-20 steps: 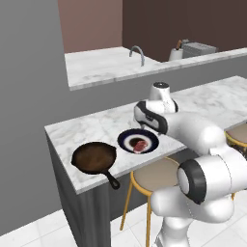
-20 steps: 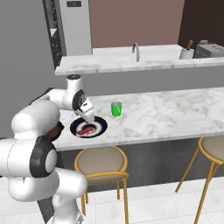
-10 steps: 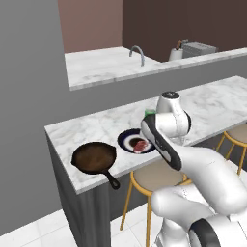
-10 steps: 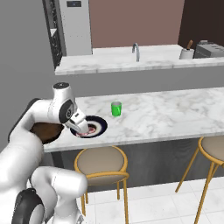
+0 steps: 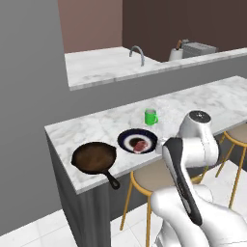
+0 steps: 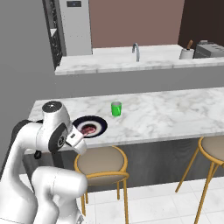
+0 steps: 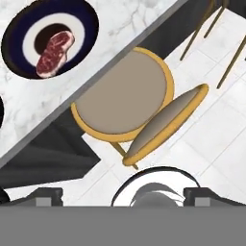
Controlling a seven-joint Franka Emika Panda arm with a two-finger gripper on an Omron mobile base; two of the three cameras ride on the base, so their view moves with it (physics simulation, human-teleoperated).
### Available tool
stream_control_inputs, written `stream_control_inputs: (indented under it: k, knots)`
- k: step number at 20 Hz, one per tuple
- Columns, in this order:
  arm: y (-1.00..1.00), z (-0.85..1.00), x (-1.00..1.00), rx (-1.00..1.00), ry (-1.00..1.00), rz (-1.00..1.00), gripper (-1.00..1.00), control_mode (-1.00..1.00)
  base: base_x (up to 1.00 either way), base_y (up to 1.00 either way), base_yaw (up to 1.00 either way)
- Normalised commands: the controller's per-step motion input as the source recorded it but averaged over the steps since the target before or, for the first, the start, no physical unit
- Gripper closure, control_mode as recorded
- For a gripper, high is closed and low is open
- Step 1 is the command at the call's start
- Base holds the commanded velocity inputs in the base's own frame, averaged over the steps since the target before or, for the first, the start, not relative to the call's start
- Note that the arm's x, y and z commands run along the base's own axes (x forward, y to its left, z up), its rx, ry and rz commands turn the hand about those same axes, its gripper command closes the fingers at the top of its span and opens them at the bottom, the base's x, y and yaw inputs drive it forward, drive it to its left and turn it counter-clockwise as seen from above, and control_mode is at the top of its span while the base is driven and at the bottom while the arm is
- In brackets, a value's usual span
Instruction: Pick up the pan with the steak in it and place it on the dining table. Then place the steak on the plate.
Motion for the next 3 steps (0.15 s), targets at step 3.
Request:
stream_control_inputs:
  k: [3]
  knots:
    - [-0.27, 0.0, -0.98, 0.07, -0.37, 0.0, -1.0, -1.0, 0.0, 0.0, 0.0]
